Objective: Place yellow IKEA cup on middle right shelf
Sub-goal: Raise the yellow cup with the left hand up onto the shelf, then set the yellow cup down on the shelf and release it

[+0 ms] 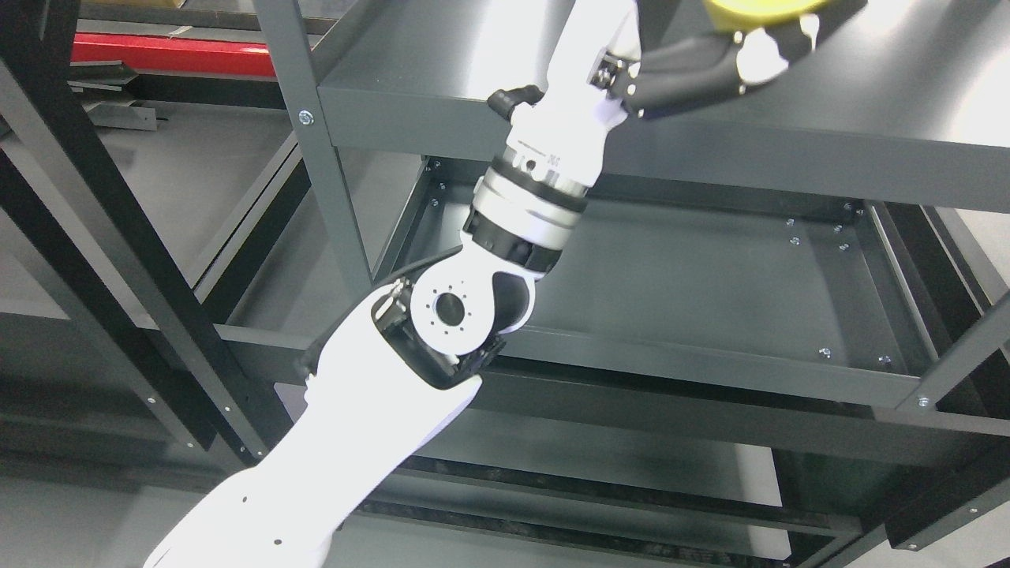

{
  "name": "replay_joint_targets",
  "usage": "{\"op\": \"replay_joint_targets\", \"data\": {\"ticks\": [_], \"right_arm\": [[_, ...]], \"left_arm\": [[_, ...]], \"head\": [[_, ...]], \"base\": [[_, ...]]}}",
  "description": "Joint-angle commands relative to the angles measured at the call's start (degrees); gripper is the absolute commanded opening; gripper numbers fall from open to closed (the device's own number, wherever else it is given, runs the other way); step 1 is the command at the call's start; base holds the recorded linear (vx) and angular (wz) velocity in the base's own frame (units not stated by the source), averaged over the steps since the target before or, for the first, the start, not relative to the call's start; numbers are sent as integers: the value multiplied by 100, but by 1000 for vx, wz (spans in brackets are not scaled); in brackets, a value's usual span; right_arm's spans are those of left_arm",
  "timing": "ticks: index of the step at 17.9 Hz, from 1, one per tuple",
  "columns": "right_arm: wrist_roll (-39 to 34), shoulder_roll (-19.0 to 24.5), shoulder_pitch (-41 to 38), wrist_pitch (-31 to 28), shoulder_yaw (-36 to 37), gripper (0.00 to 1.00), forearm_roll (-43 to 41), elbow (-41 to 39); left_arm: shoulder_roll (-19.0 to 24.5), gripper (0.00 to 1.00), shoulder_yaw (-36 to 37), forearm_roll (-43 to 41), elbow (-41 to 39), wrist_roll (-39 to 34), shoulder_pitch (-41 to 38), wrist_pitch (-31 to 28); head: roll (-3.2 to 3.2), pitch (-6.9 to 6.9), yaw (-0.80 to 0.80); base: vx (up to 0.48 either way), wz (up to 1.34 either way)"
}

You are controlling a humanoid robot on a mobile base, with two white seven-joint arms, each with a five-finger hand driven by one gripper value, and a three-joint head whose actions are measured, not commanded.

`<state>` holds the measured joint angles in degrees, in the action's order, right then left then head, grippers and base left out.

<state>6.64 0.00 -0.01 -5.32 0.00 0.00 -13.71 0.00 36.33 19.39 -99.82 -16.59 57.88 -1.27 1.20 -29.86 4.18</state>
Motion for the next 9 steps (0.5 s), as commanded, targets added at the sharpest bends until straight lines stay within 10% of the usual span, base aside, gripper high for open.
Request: {"op": "replay_joint_targets", "data": {"ticks": [1, 9], "right_arm": [[4, -100, -79, -4, -97, 99, -141, 0], [4, -100, -79, -4, -97, 99, -141, 0]], "left_arm": [[100, 0, 138, 1354, 287, -441, 732, -1119], [100, 3, -486, 3009, 1685, -548, 1454, -2166]], "head": [[0, 0, 0], [0, 0, 0]], "base": [[-11, -10], [-12, -7]]}}
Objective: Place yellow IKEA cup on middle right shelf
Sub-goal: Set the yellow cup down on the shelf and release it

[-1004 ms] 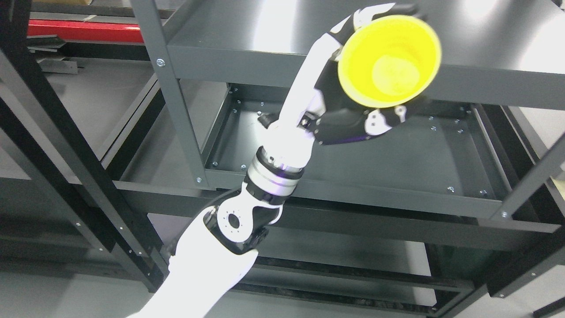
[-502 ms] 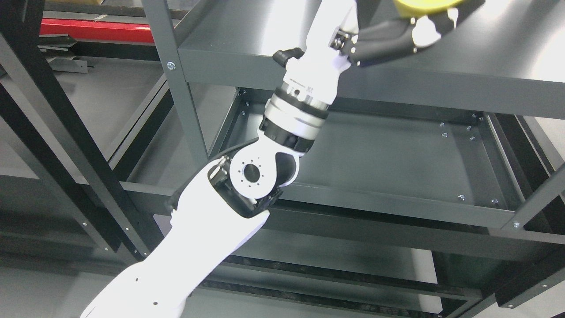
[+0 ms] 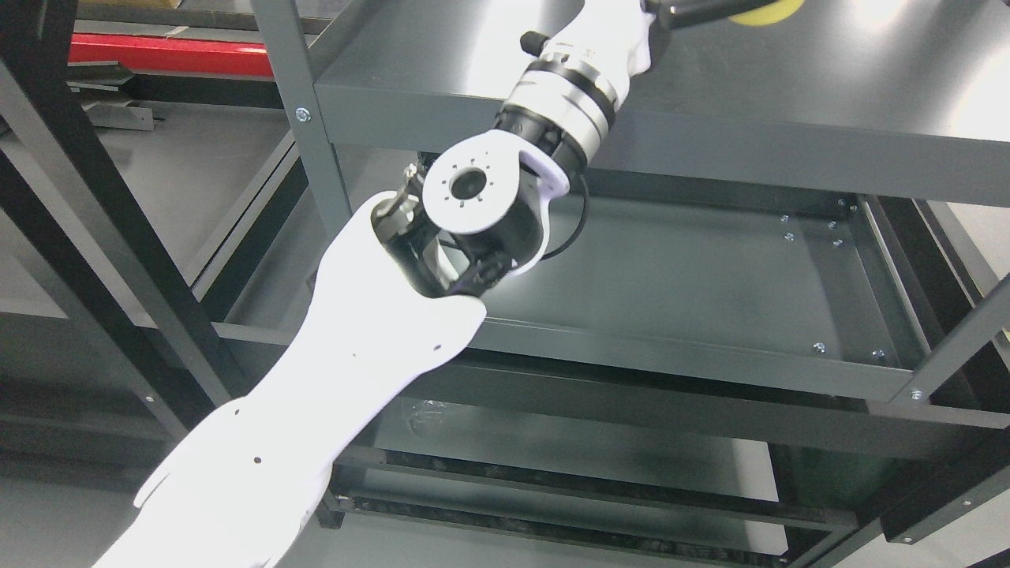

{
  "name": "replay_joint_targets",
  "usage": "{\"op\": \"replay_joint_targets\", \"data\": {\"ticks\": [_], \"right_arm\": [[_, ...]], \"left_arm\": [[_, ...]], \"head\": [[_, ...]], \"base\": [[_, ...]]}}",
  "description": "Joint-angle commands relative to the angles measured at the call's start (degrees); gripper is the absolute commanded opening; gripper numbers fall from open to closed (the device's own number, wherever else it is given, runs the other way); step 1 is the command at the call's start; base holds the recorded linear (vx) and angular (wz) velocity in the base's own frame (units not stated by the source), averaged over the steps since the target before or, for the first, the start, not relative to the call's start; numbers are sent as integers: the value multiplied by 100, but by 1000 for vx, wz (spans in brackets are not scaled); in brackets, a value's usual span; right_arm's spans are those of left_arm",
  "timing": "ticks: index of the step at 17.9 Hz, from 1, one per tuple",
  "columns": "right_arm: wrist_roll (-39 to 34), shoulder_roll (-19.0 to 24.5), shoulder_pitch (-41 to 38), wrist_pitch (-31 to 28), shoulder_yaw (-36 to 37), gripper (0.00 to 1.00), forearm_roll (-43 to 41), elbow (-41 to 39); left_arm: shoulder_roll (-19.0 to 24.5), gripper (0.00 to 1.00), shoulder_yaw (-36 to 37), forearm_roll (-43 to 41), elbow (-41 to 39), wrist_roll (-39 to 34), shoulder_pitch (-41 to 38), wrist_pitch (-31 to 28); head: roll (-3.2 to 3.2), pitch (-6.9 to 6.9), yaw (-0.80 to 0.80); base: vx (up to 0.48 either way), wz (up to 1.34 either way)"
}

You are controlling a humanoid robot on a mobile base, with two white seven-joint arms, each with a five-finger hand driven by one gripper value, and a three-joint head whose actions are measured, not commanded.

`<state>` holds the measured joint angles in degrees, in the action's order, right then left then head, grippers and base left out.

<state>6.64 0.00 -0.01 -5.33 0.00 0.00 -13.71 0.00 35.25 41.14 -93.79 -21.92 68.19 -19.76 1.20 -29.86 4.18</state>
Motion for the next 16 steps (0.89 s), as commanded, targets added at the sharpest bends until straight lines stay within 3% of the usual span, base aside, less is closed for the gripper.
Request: {"op": "replay_joint_targets", "data": {"ticks": [1, 4, 6, 9, 10, 16], "right_arm": [[4, -100, -78, -4, -97, 99, -141, 0], [4, -100, -78, -4, -97, 99, -141, 0], [4, -100, -78, -4, -97, 99, -141, 0], [4, -100, -78, -4, -97, 99, -141, 0], [4, -100, -78, -4, -97, 99, -141, 0], [4, -100, -78, -4, -97, 99, -141, 0]], "left_arm": [[100, 7, -396, 808, 1117, -23, 414, -422], [100, 19, -422, 773, 1494, -14, 396, -529], [100, 33, -414, 694, 1522, 3, 396, -572], [100, 71, -379, 457, 1504, 21, 405, -1106], [100, 79, -378, 413, 1478, 30, 405, -1257], [100, 94, -370, 386, 1302, 47, 414, -1328]], "head": [[0, 0, 0], [0, 0, 0], [0, 0, 0], [0, 0, 0], [0, 0, 0], [0, 0, 0]], "base": [[0, 0], [0, 0], [0, 0], [0, 0], [0, 0], [-1, 4]]}}
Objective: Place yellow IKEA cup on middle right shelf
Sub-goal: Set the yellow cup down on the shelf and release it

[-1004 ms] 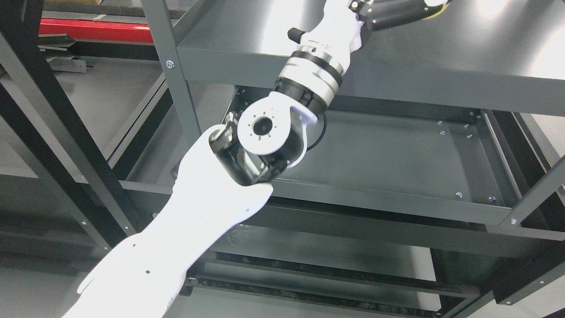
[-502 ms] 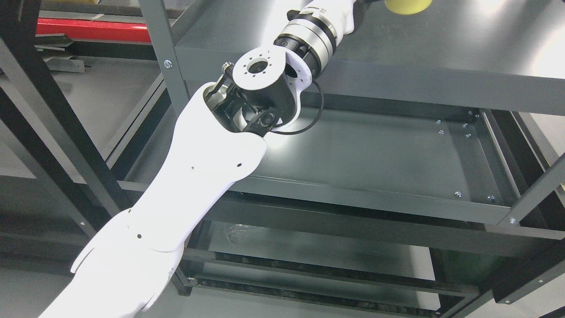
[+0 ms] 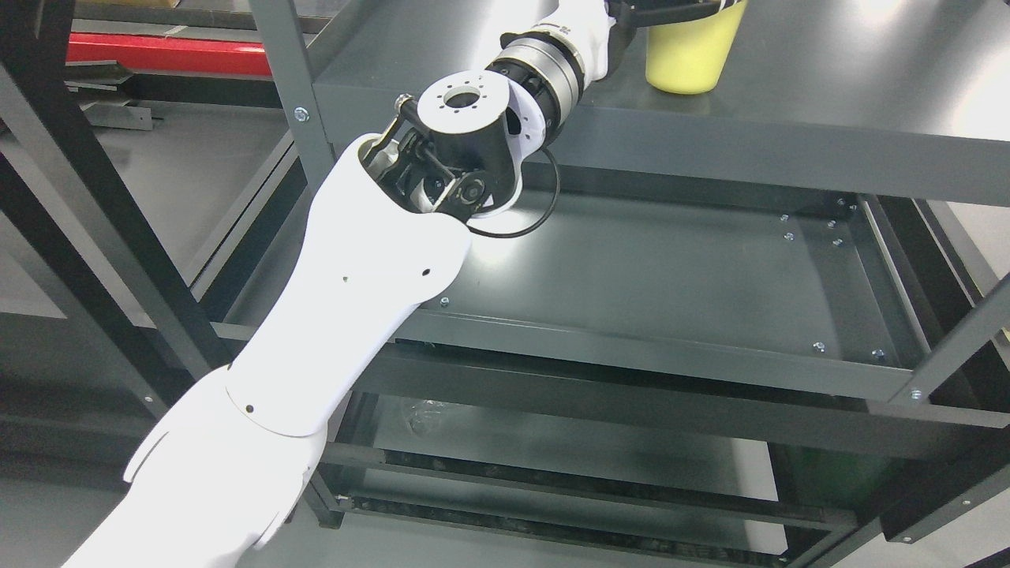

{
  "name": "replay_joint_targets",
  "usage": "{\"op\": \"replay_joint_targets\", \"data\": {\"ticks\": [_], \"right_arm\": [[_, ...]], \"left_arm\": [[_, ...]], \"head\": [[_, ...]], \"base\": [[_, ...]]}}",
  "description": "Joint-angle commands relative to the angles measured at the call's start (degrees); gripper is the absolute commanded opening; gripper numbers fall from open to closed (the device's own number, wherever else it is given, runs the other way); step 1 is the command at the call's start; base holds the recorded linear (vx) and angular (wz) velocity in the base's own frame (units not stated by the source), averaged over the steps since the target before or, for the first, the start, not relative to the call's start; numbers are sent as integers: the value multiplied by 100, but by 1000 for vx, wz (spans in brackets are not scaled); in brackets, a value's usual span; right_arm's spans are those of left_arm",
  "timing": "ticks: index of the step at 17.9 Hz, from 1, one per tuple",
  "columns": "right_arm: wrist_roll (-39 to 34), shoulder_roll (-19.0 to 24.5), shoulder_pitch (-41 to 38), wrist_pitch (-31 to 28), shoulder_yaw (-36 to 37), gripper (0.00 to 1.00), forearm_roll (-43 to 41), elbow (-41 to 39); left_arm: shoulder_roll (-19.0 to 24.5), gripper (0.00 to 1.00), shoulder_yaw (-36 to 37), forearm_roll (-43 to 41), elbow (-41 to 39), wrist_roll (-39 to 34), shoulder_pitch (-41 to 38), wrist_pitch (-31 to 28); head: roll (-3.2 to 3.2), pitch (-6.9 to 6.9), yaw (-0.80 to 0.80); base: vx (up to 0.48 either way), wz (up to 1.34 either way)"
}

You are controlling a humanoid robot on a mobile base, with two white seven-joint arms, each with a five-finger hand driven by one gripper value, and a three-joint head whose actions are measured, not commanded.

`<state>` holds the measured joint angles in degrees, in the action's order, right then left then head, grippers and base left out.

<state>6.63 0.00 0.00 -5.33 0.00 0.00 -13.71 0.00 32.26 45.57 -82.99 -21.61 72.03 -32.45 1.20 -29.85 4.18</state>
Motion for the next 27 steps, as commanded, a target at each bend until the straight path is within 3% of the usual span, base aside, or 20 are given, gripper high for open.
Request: {"op": "replay_joint_targets", "data": {"ticks": [1, 12, 18, 24, 27], "right_arm": [[5, -100, -79, -4, -97, 99, -141, 0], [5, -100, -79, -4, -97, 99, -141, 0], [5, -100, -79, -4, -97, 99, -141, 0], [5, -100, -79, -4, -97, 99, -141, 0], [5, -100, -79, -4, -97, 99, -141, 0]], "left_arm": [[100, 96, -79, -57, 169, 16, 30, -60], [100, 99, -448, -180, -464, 16, 47, 160], [100, 99, -659, -171, -1183, 86, 21, 116], [100, 99, -633, -241, -1580, 1482, -84, 125], [100, 99, -589, -740, -1598, 2036, -93, 125]], "head": [[0, 0, 0], [0, 0, 0], [0, 0, 0], [0, 0, 0], [0, 0, 0]], "base": [[0, 0], [0, 0], [0, 0], [-65, 44], [-171, 60]]}}
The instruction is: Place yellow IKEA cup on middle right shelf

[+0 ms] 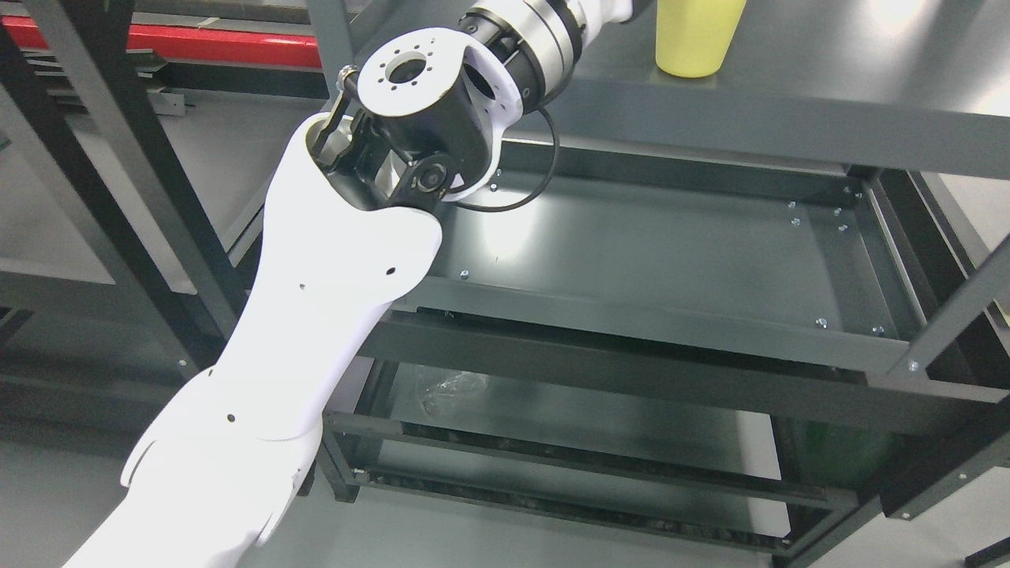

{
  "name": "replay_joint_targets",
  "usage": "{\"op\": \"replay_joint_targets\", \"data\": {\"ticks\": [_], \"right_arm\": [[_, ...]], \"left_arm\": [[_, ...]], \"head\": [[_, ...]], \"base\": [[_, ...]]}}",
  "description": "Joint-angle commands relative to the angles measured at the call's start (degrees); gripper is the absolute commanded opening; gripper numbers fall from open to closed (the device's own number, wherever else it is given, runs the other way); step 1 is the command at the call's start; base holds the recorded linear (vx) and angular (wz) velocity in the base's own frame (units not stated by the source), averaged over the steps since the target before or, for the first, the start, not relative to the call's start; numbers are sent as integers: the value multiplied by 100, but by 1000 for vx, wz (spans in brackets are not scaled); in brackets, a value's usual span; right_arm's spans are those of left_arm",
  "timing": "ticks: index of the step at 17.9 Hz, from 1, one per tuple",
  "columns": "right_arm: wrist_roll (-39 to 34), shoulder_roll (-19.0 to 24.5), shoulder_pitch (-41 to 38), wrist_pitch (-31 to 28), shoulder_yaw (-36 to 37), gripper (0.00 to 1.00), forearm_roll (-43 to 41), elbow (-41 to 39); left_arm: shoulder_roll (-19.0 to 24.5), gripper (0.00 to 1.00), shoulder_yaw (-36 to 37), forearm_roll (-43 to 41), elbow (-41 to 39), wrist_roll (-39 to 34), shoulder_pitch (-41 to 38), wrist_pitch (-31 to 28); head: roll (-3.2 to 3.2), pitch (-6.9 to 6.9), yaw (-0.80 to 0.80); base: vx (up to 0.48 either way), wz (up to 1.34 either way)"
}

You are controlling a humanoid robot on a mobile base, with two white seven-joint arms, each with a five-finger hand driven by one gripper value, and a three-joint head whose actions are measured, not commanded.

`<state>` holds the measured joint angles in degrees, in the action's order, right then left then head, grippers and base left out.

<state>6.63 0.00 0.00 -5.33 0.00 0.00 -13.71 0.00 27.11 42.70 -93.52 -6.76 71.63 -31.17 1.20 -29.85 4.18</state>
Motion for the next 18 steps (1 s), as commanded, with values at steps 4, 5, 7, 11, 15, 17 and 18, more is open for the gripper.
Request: {"op": "replay_joint_targets", "data": {"ticks": [4, 5, 7, 11, 15, 17, 18], "right_arm": [[5, -100, -79, -3, -97, 99, -141, 0], [5, -100, -79, -3, -97, 99, -141, 0], [5, -100, -79, -3, -97, 99, -141, 0], [5, -100, -79, -3, -97, 99, -141, 0], [5, -100, -79, -3, -97, 99, -141, 0], [5, -100, -79, -3, -97, 99, -141, 0], [5, -100, -79, -3, -97, 99, -141, 0]], "left_arm": [[100, 99, 328, -1138, -440, 1194, -323, 14], [100, 99, 356, -1349, -283, 1186, -481, 23], [100, 99, 287, -1824, 34, 1177, -850, 302], [100, 99, 16, -2869, 246, 985, -1920, 1331], [100, 99, -407, -3389, 351, 590, -3143, 1850], [100, 99, -792, -3680, 719, 361, -3522, 2096], [100, 99, -1038, -3698, 930, 351, -3672, 2193]], "head": [[0, 0, 0], [0, 0, 0], [0, 0, 0], [0, 0, 0], [0, 0, 0], [0, 0, 0], [0, 0, 0]], "base": [[-190, 23], [-187, 38], [-173, 60], [-198, 26], [-211, -85], [-176, -144], [-171, -156]]}}
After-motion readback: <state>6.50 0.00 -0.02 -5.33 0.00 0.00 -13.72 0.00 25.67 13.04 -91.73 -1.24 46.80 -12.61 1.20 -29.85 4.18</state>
